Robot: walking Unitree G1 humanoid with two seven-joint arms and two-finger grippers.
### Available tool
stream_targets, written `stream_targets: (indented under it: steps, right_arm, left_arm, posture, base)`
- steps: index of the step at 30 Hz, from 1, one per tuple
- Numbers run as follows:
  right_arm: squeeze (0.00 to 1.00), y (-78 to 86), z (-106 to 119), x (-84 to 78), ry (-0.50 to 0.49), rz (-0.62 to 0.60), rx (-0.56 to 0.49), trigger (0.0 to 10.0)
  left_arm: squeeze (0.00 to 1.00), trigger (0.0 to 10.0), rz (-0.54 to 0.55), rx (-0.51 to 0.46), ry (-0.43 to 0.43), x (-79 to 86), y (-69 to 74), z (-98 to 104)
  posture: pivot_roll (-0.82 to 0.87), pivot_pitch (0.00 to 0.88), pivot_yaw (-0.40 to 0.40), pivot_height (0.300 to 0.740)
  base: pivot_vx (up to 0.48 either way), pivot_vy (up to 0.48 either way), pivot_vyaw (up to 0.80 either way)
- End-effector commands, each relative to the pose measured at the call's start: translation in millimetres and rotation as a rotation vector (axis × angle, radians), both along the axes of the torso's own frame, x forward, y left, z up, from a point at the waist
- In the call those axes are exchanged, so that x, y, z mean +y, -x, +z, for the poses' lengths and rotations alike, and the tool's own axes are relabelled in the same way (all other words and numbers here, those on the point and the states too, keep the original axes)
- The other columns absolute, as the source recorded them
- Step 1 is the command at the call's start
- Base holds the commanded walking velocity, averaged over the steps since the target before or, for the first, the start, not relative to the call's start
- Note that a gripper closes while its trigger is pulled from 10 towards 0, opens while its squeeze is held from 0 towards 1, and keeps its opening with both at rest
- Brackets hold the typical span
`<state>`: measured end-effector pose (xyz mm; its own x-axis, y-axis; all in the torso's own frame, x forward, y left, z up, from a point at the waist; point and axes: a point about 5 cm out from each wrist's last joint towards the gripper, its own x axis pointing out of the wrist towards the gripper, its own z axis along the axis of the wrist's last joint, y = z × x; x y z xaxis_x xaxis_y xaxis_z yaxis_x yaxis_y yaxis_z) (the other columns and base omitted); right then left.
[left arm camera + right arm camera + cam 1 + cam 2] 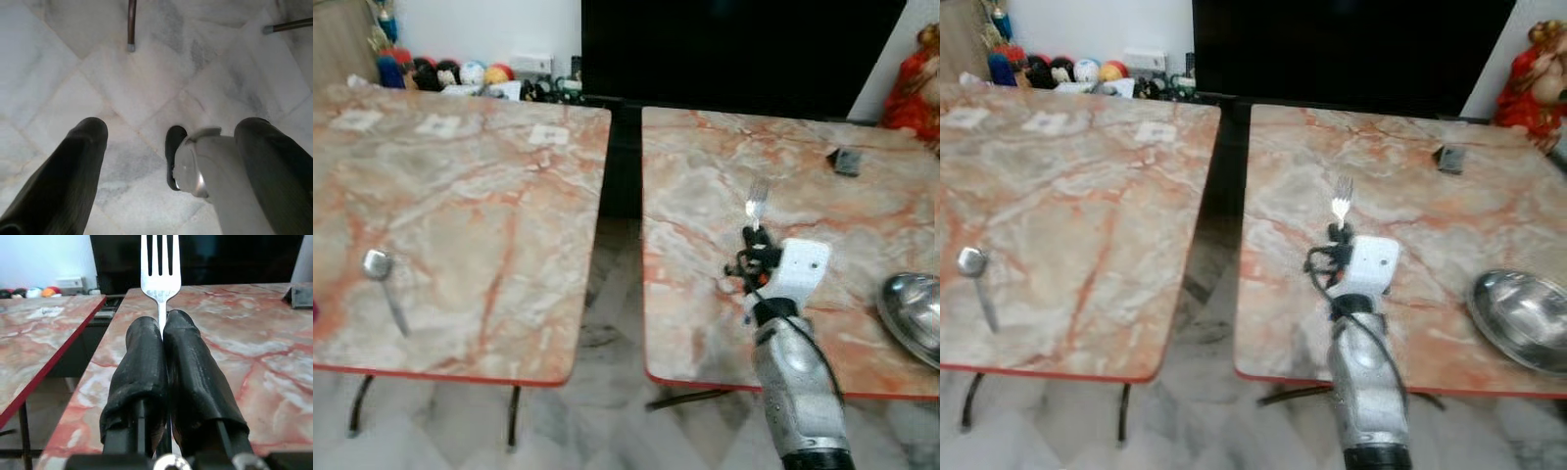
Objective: Setting the table
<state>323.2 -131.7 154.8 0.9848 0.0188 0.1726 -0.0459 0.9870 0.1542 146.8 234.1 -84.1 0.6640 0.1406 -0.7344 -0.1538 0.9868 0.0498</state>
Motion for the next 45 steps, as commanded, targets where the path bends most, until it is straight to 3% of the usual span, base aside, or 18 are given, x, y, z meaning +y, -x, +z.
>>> stream_targets:
  steps: [1,24,35,45]
  right_arm:
    - [0.0,-0.1,2.9,-10.7,0.002,-0.039,-0.014,10.0]
    - [0.0,-4.9,15.7,-23.7,0.003,-0.103,-0.054,10.0]
    - [0.0,-7.6,18.5,-37.6,0.018,-0.163,-0.053,10.0]
    - [0.0,-11.9,16.6,-45.0,0.021,-0.228,-0.015,10.0]
  left_arm:
    - [0.0,10.0,0.002,0.022,0.019,-4.6,4.6,-3.4]
    - [0.0,10.0,0.007,0.016,0.019,-3.1,3.0,-2.4]
    - [0.0,10.0,0.039,0.016,0.033,-2.7,3.9,-2.9]
    - [0.0,10.0,0.035,0.019,0.026,-1.6,3.2,-2.5]
  posture:
    - [0.02,0.074,-0.035,0.74]
    - [0.01,0.108,-0.032,0.74]
    - [0.01,0.118,-0.031,0.74]
    - [0.02,0.122,-0.024,0.74]
  base:
    - [0.0,-0.48,0.0]
    - [0.0,-0.475,0.0]
    - [0.0,0.0,0.0]
    - [0.0,0.274,0.0]
